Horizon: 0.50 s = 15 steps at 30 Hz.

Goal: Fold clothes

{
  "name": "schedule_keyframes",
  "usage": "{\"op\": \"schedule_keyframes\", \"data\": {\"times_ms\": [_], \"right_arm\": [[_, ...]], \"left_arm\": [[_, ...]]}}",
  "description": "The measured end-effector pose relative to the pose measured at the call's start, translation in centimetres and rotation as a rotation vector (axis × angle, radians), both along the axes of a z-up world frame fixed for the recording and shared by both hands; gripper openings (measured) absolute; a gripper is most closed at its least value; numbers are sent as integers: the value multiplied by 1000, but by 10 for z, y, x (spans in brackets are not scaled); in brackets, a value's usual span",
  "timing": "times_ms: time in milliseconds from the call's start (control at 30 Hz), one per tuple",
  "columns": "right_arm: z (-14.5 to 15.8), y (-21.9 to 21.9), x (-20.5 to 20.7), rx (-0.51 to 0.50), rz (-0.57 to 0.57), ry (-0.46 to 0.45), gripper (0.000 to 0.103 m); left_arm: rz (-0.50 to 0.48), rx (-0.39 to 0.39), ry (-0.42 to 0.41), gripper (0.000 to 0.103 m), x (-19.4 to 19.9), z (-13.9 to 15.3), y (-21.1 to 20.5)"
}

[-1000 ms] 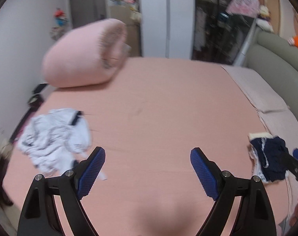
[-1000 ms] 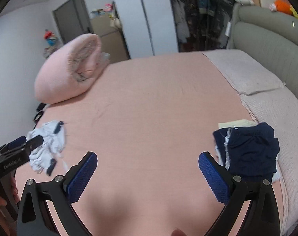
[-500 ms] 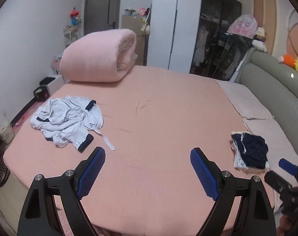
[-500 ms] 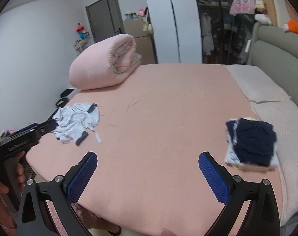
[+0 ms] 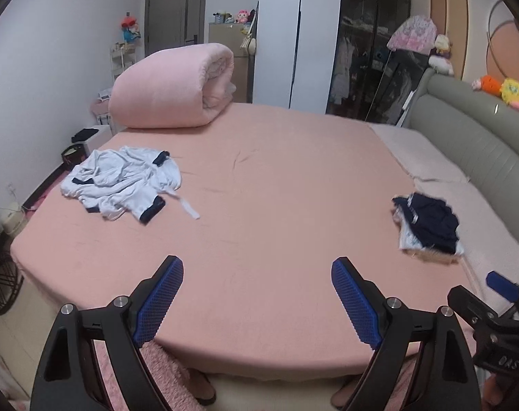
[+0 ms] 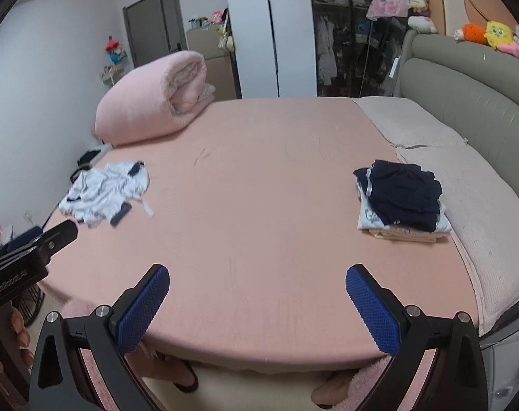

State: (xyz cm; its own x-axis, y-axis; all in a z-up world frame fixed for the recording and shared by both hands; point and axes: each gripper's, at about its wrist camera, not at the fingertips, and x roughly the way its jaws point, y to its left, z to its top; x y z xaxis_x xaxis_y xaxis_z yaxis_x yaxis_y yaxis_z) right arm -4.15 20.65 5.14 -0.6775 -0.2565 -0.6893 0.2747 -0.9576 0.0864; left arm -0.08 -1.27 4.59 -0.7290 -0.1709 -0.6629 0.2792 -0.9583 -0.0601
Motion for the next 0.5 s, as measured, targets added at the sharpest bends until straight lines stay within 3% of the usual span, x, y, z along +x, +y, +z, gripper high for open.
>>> {"op": "schedule_keyframes", "data": {"times_ms": [500], "right_arm": [[-11, -2, 10, 20, 9, -10, 103]], "left_arm": [[-13, 6, -8, 89, 6, -16, 12]]}}
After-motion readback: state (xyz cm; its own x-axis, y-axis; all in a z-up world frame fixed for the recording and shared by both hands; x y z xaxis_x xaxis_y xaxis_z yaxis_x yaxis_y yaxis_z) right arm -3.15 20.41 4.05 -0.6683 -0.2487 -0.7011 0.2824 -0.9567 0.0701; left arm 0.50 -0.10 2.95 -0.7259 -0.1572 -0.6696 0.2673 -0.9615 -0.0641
